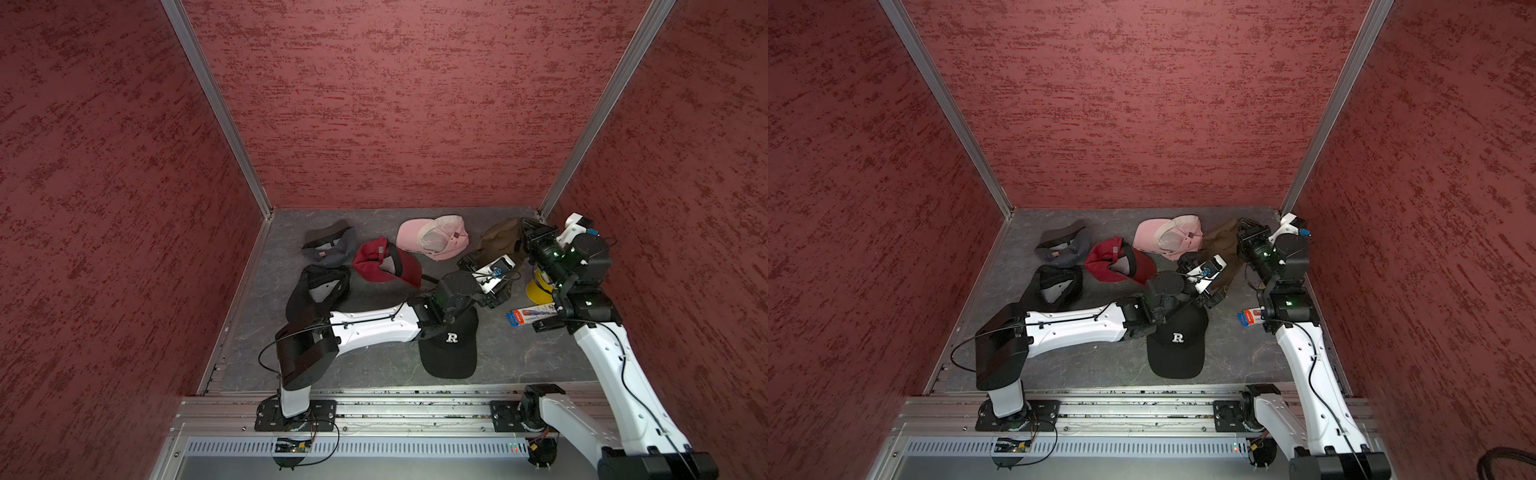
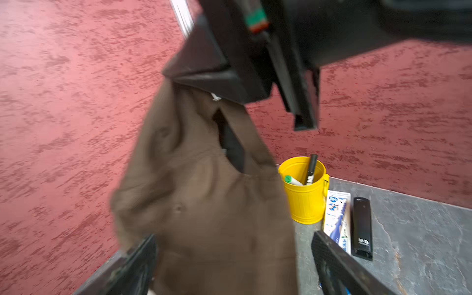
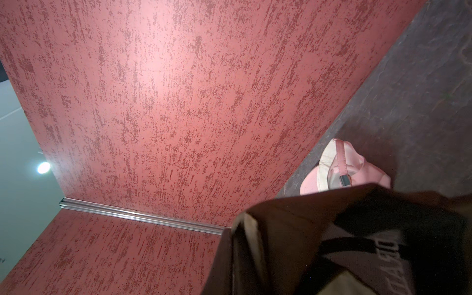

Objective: Open the adjustable buckle of the baseball cap
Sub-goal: Pick up the baseball cap from the center of the board.

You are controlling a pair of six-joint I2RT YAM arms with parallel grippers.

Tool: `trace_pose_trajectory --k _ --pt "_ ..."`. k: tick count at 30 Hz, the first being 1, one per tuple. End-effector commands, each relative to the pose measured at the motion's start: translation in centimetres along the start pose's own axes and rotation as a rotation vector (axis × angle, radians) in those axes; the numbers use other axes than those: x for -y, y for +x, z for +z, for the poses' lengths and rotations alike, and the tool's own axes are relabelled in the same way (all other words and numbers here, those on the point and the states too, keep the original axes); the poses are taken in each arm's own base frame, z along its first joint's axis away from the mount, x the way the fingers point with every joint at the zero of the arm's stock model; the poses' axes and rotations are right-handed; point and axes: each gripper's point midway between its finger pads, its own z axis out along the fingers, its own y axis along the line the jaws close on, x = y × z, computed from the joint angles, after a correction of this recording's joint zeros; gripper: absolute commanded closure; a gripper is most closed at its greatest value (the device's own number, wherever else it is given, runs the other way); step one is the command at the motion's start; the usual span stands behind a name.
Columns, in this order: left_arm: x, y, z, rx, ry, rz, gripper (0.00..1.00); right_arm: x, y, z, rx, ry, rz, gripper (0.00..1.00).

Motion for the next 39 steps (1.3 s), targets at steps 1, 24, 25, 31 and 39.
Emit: trace_pose_trajectory --k 1,24,25,31,39 --pt "2.1 -0.1 0.3 0.042 0.044 -0.007 0.04 -1.3 -0.3 -0.5 0.007 -0.039 0.002 1.0" --pt "1.6 3.2 4.0 -0.041 -0.105 0.065 0.07 -0.4 0.5 -1.5 -0.011 -0.025 0.09 1.0" --pt "1.2 3.3 4.2 -0.047 -0.135 0.069 0.09 -0.4 0.5 -1.6 -0.013 -0.025 0.093 1.0" --pt "-0.7 4.0 4.6 -0.078 -0.254 0.102 0.34 -0.3 0.7 -2.1 -0.014 -0.025 0.11 1.0" --pt "-1.1 4.0 3.5 -0.061 -0.255 0.112 0.84 0.5 1.3 -2.3 -0.031 -0.023 0.136 1.0"
